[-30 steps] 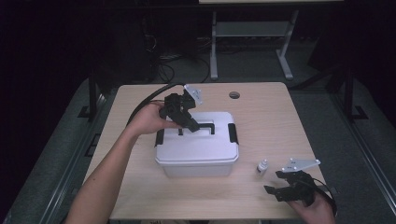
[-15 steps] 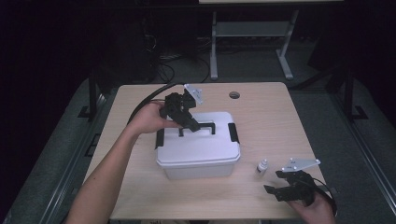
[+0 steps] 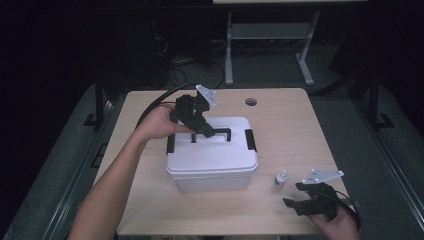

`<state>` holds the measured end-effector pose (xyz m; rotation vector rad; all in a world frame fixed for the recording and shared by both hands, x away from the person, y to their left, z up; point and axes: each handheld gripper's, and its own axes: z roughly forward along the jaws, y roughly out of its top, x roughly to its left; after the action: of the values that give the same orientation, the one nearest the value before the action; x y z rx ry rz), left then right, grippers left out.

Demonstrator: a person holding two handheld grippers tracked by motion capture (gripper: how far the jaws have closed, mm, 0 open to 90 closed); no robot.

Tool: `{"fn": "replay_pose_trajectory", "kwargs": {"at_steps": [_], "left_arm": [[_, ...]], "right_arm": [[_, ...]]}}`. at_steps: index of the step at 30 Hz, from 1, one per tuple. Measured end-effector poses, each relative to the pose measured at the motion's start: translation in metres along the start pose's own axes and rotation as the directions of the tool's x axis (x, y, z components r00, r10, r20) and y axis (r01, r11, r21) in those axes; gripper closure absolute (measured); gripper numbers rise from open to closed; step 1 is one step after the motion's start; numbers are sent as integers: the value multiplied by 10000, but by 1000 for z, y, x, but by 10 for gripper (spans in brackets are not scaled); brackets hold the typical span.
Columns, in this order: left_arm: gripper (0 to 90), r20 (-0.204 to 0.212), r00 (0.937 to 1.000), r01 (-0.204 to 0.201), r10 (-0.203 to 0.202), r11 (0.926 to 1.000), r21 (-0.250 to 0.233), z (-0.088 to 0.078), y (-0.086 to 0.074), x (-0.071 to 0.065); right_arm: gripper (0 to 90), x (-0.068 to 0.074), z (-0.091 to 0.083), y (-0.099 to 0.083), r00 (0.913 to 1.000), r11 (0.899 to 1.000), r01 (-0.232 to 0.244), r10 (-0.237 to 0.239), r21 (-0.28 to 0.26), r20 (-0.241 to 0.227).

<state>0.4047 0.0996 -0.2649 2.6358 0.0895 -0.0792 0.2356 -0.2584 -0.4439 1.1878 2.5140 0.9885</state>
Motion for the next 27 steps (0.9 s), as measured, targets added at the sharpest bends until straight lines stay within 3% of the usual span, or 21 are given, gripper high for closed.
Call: {"fn": "replay_pose_trajectory", "kwargs": {"at_steps": [12, 27], "left_arm": [[842, -405, 9992, -55, 49, 9999, -134, -22, 1, -9], [841, -1017, 9944, 270, -284, 9995, -148, -53, -17, -24]], "right_arm": [[265, 0, -2, 0, 10000, 10000, -35, 35, -47, 54], [259, 1, -4, 0, 9999, 10000, 12, -11, -51, 156]]}}
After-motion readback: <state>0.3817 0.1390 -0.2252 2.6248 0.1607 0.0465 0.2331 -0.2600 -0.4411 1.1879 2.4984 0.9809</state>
